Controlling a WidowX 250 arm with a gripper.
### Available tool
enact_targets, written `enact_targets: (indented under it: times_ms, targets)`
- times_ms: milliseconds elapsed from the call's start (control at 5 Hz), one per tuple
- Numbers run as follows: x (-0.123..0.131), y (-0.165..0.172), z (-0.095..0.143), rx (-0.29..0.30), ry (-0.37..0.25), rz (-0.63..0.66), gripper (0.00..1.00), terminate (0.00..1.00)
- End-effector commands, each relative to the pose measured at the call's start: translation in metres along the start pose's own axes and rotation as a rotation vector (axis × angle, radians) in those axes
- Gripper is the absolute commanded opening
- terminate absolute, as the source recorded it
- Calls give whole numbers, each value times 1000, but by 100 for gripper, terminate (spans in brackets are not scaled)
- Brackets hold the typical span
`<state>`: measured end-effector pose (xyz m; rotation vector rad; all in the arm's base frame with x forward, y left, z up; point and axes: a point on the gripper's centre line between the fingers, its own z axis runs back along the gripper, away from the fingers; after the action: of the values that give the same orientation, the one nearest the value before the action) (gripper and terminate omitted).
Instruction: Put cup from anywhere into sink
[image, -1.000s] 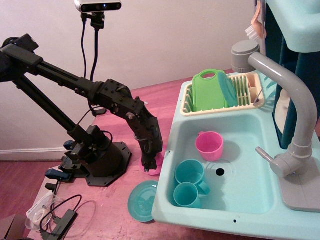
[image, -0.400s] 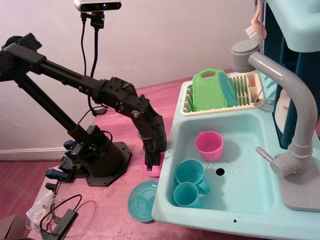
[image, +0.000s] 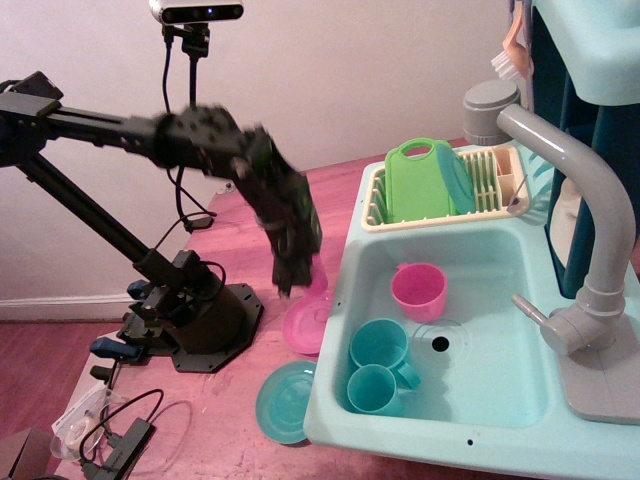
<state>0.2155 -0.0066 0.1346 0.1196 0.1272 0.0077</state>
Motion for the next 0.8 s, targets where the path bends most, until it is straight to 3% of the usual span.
enact_targets:
  times_ms: [0,200,600]
  targets:
    - [31,13,54,33,-118,-9,0,0]
    - [81,-2,58,23,-190,-75,0,0]
    - [170,-32,57,-6,-253,-153,0,0]
